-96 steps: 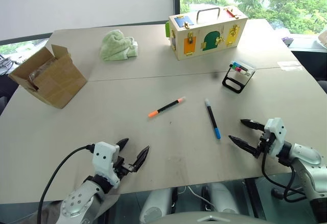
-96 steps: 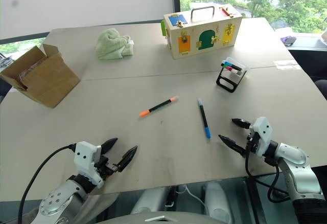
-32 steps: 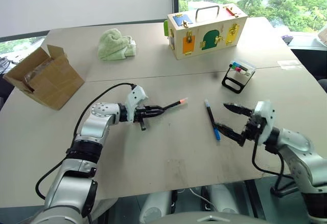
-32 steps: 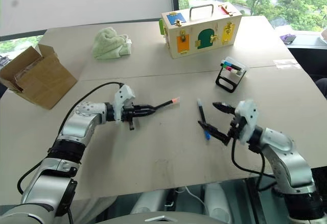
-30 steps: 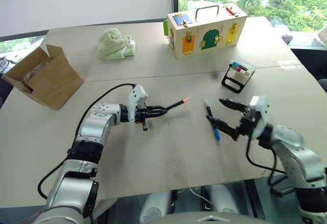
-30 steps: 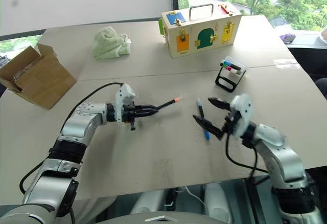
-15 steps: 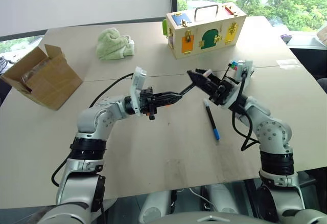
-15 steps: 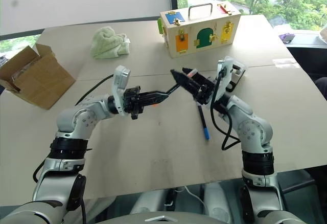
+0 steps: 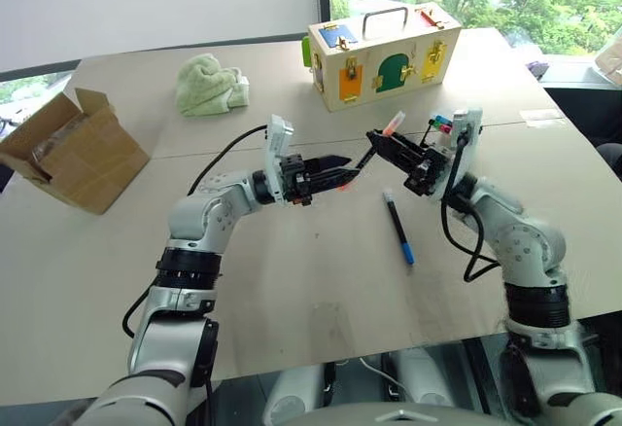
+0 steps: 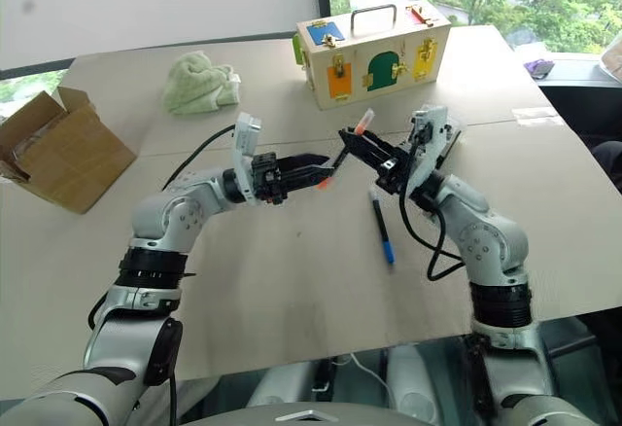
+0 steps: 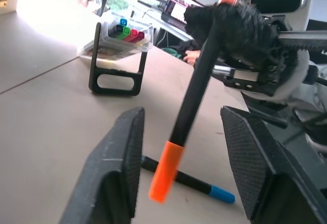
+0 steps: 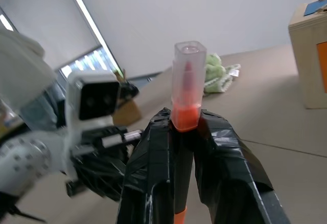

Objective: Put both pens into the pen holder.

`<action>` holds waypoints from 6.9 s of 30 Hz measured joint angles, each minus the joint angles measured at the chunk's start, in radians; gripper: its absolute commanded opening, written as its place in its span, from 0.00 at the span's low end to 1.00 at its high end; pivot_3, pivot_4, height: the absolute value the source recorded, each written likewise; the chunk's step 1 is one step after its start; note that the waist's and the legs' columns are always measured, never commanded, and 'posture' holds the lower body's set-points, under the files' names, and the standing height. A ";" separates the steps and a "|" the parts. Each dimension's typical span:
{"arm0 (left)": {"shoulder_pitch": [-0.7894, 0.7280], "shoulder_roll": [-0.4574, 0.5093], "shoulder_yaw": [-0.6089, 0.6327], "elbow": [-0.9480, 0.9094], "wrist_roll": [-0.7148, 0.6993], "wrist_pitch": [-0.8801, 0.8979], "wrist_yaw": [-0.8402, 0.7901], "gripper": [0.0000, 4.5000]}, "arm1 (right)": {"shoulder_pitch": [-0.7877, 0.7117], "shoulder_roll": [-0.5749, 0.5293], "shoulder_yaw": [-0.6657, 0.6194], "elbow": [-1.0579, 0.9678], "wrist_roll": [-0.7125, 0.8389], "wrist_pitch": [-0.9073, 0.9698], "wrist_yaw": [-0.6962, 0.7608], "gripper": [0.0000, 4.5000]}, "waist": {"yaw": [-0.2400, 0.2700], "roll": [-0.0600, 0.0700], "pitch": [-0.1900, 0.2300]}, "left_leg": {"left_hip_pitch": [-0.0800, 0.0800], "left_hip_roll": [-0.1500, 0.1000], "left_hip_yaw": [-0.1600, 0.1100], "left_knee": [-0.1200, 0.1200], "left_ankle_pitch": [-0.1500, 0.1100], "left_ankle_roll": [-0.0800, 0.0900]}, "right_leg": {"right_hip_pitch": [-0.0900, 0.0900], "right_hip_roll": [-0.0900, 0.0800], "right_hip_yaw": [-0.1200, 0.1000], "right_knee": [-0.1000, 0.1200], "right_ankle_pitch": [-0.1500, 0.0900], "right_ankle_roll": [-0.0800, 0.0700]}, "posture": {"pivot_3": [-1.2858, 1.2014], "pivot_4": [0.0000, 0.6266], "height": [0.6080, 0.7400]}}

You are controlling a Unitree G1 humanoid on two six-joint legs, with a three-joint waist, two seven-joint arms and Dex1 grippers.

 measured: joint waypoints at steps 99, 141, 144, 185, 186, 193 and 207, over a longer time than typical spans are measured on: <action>0.281 0.256 -0.097 -0.452 0.054 0.082 0.097 0.52 | -0.033 -0.172 0.280 -0.240 -0.308 0.699 -0.209 0.52 | -0.001 -0.003 0.000 | 0.001 0.001 0.000 -0.004 0.002 -0.002 | -0.001 0.000 0.001 -0.001 0.000 -0.001 | 0.52 0.24 1.00; 0.171 0.220 -0.013 -0.411 0.014 0.083 0.130 0.52 | -0.317 -0.093 -0.017 0.366 -0.394 -0.490 0.163 0.01 | -0.004 -0.003 0.001 | 0.002 0.001 0.001 -0.005 0.002 -0.003 | -0.002 0.001 0.002 0.001 0.000 0.000 | 0.52 0.24 1.00; 0.172 0.219 -0.012 -0.410 0.014 0.083 0.137 0.52 | -0.321 -0.080 -0.024 0.533 -0.404 -0.662 0.212 0.01 | -0.006 -0.003 0.001 | 0.002 0.001 0.002 -0.005 0.002 -0.003 | -0.002 0.001 0.003 0.001 0.000 -0.001 | 0.52 0.24 1.00; 0.178 0.217 0.020 -0.418 -0.007 0.091 0.203 0.52 | -0.503 -0.113 -0.027 1.417 -0.659 -1.522 0.330 0.60 | -0.008 -0.003 0.001 | 0.002 0.001 0.002 -0.005 0.003 -0.004 | -0.002 0.001 0.003 0.000 0.000 -0.001 | 0.52 0.24 1.00; 0.178 0.217 0.021 -0.419 -0.007 0.091 0.205 0.52 | -0.504 -0.114 -0.027 1.418 -0.662 -1.522 0.323 0.66 | -0.008 -0.003 0.001 | 0.002 0.001 0.002 -0.005 0.003 -0.004 | -0.002 0.001 0.003 0.000 0.000 -0.001 | 0.52 0.24 1.00; 0.178 0.222 0.021 -0.419 -0.008 0.093 0.209 0.52 | -0.505 -0.114 -0.029 1.418 -0.670 -1.522 0.306 0.98 | -0.008 -0.003 0.001 | 0.002 0.001 0.002 -0.005 0.003 -0.004 | -0.002 0.001 0.003 0.000 0.000 -0.001 | 0.52 0.24 1.00; 0.281 0.218 0.072 -0.454 -0.027 0.055 0.199 0.52 | -0.141 -0.221 -0.033 0.696 -0.312 -0.985 0.596 0.98 | 0.005 -0.002 0.001 | 0.000 0.001 0.000 -0.005 0.003 -0.004 | -0.001 -0.001 0.001 -0.002 0.000 -0.001 | 0.52 0.24 1.00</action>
